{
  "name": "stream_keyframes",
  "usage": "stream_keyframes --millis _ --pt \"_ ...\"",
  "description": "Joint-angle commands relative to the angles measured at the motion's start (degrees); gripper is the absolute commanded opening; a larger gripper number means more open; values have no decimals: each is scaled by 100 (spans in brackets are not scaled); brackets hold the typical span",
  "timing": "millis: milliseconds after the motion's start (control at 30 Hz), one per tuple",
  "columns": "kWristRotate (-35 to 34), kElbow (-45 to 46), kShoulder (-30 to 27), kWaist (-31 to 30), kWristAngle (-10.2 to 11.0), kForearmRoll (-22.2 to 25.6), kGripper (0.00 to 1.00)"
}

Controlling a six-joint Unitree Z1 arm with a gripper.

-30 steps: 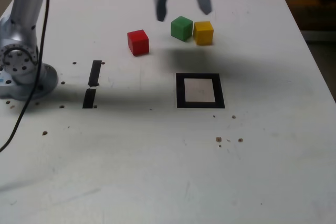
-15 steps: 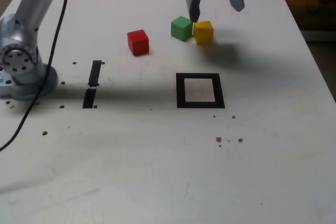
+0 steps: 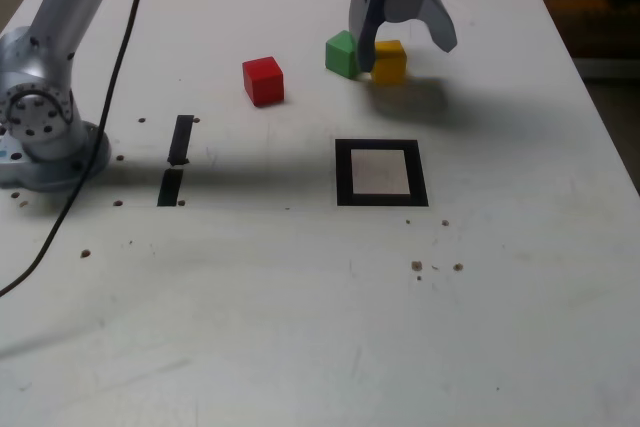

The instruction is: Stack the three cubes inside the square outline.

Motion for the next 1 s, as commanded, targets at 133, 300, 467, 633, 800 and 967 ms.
stream_keyframes --millis 133,300,467,633,800,967 --pt "101 42 117 137 17 -65 94" --pt "211 28 216 260 15 -90 93" --pt "298 12 322 335 -24 -92 88" --pt "302 33 315 336 -16 -123 83" --pt "254 64 122 327 141 -88 84" --pt "173 60 -129 320 347 21 84"
